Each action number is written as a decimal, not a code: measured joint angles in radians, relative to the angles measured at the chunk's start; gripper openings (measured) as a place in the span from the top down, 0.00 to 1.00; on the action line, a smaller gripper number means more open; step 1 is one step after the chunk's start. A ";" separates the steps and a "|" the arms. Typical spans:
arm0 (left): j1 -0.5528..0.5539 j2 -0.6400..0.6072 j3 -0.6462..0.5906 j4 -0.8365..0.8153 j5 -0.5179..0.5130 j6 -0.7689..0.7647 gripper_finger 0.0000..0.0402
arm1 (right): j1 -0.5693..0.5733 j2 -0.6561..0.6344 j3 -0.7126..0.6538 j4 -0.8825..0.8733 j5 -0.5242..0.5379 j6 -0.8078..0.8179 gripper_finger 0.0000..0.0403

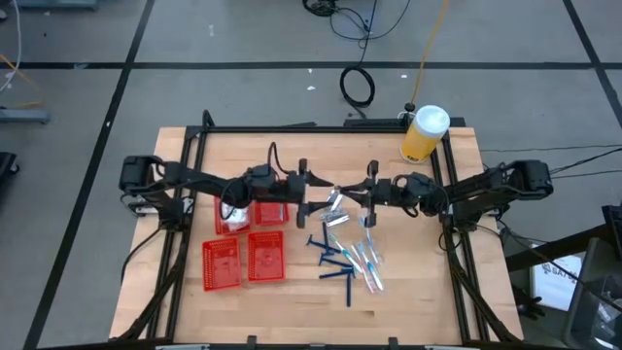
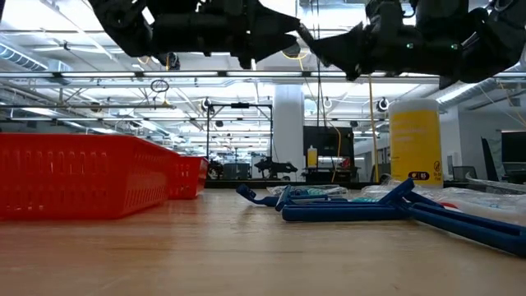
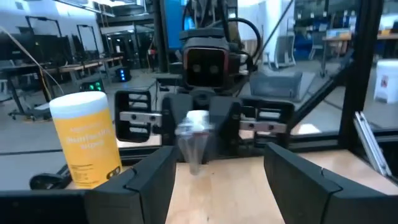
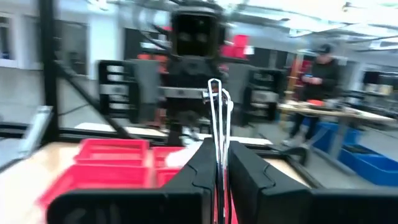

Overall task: Pick & Place Travel size toiletries
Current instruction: Put the silver nail cutter into the top right red basket

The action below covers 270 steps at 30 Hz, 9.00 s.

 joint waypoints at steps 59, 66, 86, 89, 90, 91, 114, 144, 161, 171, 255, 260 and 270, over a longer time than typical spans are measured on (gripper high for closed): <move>0.006 0.115 0.095 0.024 -0.046 0.015 0.93 | -0.019 -0.001 0.006 -0.063 -0.003 -0.018 0.96; 0.005 0.069 0.094 -0.105 -0.145 0.016 0.89 | -0.032 -0.002 0.006 -0.177 0.036 0.007 0.82; -0.013 -0.287 0.094 -1.506 -0.424 -0.800 0.91 | -0.121 -0.008 0.006 -0.308 0.052 0.050 0.49; -0.013 -0.269 0.094 -1.518 -0.429 -0.838 0.91 | -0.120 -0.008 0.006 -0.313 0.048 0.051 0.51; -0.013 -0.260 0.094 -1.519 -0.430 -0.842 0.91 | -0.120 -0.008 0.006 -0.314 0.048 0.050 0.51; -0.013 -0.254 0.094 -1.515 -0.430 -0.846 0.90 | -0.120 -0.008 0.006 -0.315 0.048 0.051 0.51; -0.010 -0.172 0.095 -1.553 -0.384 -0.835 0.40 | -0.124 -0.008 0.006 -0.366 0.047 0.084 0.51; 0.097 -0.297 0.096 -0.814 -0.396 -0.217 0.33 | 0.040 0.189 0.090 -0.813 -0.025 0.069 0.51; 0.096 -0.297 0.095 -0.894 -0.396 -0.221 0.33 | 0.045 0.229 0.124 -0.808 -0.107 0.051 0.51; 0.096 -0.297 0.095 -0.919 -0.395 -0.225 0.33 | 0.078 0.229 0.128 -0.756 -0.052 0.041 0.51; 0.109 -0.139 -0.099 -0.046 -0.081 -0.140 0.33 | -0.186 0.108 -0.076 0.325 -0.276 0.205 0.88; 0.071 -0.035 -0.083 0.122 -0.050 -0.136 0.33 | -0.143 0.108 -0.076 0.329 -0.212 0.159 0.88; -0.001 0.098 0.072 0.131 -0.042 -0.035 0.33 | -0.109 0.108 -0.058 0.316 -0.210 0.111 0.88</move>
